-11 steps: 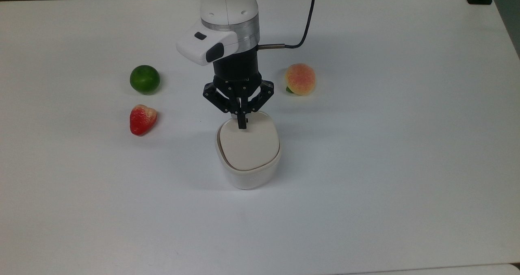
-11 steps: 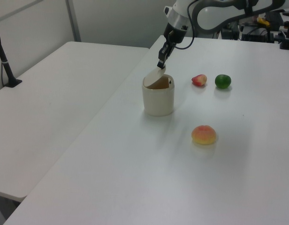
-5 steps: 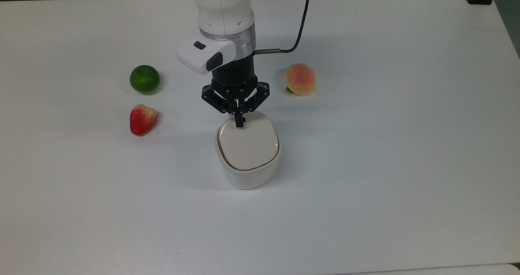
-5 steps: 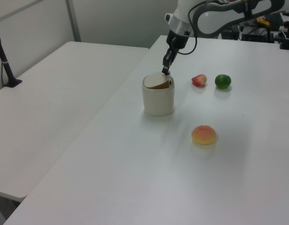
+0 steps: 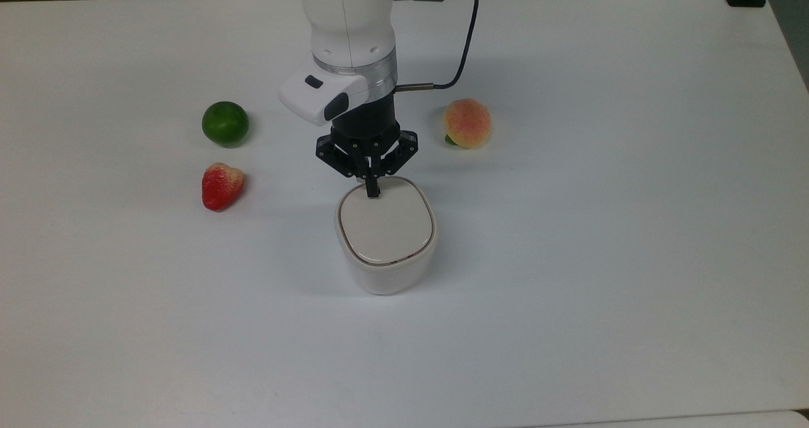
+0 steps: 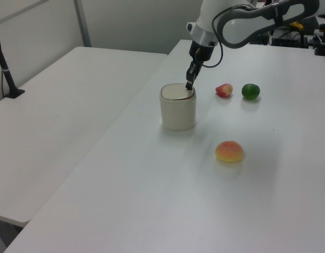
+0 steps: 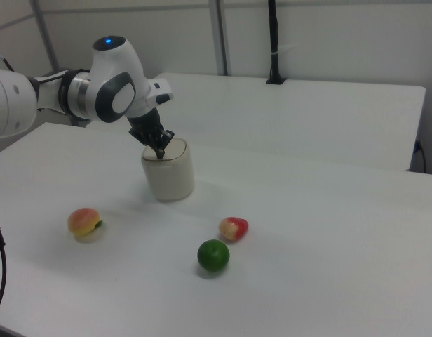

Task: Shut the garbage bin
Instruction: 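Push the bin lid down with the gripper fingertips until shut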

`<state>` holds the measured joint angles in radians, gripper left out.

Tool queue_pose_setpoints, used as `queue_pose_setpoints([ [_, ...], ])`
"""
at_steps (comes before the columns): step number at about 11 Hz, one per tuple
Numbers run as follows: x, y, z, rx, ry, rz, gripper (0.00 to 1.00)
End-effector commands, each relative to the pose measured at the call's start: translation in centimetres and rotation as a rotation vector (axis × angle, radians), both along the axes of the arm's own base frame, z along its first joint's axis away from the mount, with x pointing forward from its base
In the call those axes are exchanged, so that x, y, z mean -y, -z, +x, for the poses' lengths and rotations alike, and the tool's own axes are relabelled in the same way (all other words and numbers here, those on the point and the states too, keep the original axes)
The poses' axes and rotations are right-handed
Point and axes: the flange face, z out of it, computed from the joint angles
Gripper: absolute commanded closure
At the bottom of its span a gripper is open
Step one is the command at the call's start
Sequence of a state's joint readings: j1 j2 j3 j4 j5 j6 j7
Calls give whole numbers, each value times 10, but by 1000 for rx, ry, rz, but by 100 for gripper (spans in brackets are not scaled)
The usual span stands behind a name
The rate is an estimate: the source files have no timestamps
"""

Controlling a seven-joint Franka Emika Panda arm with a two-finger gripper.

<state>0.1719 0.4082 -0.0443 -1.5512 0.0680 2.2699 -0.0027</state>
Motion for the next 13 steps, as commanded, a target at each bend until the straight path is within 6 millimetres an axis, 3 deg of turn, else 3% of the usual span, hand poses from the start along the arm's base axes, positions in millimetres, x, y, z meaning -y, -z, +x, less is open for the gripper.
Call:
queue_pose_setpoints([
  [1, 0, 12, -9, -40, -29, -24, 100],
  [4, -2, 24, -7, -52, -31, -27, 100],
  [7, -1, 24, -6, -49, -29, -27, 100],
  [9, 1, 10, -7, -36, -24, -22, 100],
  [13, 11, -37, -19, -9, -7, -6, 100],
])
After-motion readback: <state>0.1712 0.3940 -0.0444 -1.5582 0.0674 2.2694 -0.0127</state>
